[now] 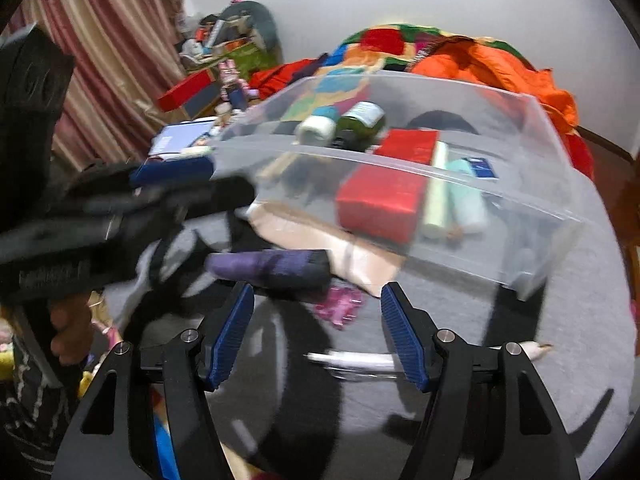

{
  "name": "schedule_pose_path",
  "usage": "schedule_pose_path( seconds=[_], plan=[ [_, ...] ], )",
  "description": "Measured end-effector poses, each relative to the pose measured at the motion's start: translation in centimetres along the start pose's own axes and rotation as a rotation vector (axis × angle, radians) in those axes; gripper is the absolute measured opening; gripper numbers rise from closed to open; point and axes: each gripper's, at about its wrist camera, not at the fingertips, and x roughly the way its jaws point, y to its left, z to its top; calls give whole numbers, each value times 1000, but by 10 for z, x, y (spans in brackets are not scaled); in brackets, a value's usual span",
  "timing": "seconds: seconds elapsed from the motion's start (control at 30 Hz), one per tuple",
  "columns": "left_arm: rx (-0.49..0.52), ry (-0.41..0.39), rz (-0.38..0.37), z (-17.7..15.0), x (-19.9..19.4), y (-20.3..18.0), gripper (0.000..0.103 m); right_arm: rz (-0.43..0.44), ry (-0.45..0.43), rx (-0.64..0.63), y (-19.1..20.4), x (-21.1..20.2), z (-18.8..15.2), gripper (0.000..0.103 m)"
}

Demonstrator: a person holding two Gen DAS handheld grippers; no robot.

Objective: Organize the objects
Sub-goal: 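Grasp the purple cosmetic bottle with the left gripper while the right grasps the pink bear keychain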

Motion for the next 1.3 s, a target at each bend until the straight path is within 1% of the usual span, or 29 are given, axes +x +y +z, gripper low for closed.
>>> schedule_pose_path(
  seconds=[0.07, 0.13, 0.2, 0.23, 0.3, 0.4, 0.47, 0.5, 0.57, 0.67, 0.77, 0.83, 0.93, 1.03, 1.13, 1.23, 1.3],
  plan=[
    [6, 33, -8, -6, 11, -3, 61, -12, 5, 15, -6, -1, -2, 62],
    [2, 65, -32, -12, 22, -5, 61, -31, 12, 10, -7, 0, -4, 61],
    [-7, 85, -57, -15, 28, -6, 61, -45, 20, -1, -7, 1, -6, 56],
    [-14, 91, -68, -17, 30, -6, 61, -52, 28, -5, -7, 2, -7, 55],
    [-22, 92, -81, -21, 32, -7, 61, -74, 36, -16, -8, 4, -10, 49],
    [-42, 87, -118, -25, 33, -5, 55, -92, 30, -28, -8, 4, -11, 46],
    [-44, 77, -125, -25, 31, -5, 45, -85, 30, -24, -8, 4, -10, 44],
    [-42, 71, -120, -25, 29, -5, 44, -85, 30, -23, -8, 5, -10, 44],
    [-40, 63, -105, -26, 26, -5, 34, -84, 31, -24, -8, 5, -10, 43],
    [-45, 60, -89, -32, 19, -3, 28, -74, 32, -28, -6, 7, -9, 43],
    [-50, 66, -74, -39, 11, 3, 27, -69, 29, -33, -3, 10, -6, 43],
    [-55, 74, -65, -45, 8, 7, 26, -64, 27, -34, -1, 13, -3, 41],
    [-60, 96, -50, -51, 11, 13, 26, -65, 31, -34, 0, 20, 0, 35],
    [-61, 89, -50, -50, 11, 12, 26, -82, 27, -36, 2, 24, 2, 31],
    [-66, 87, -43, -46, 16, 10, 29, -105, 21, -44, 3, 25, 2, 21],
    [-74, 74, -25, -42, 22, 9, 29, -108, 10, -39, 3, 22, 1, 20],
    [-75, 61, -9, -41, 23, 8, 27, -109, -3, -36, 4, 18, 0, 20]
  ],
)
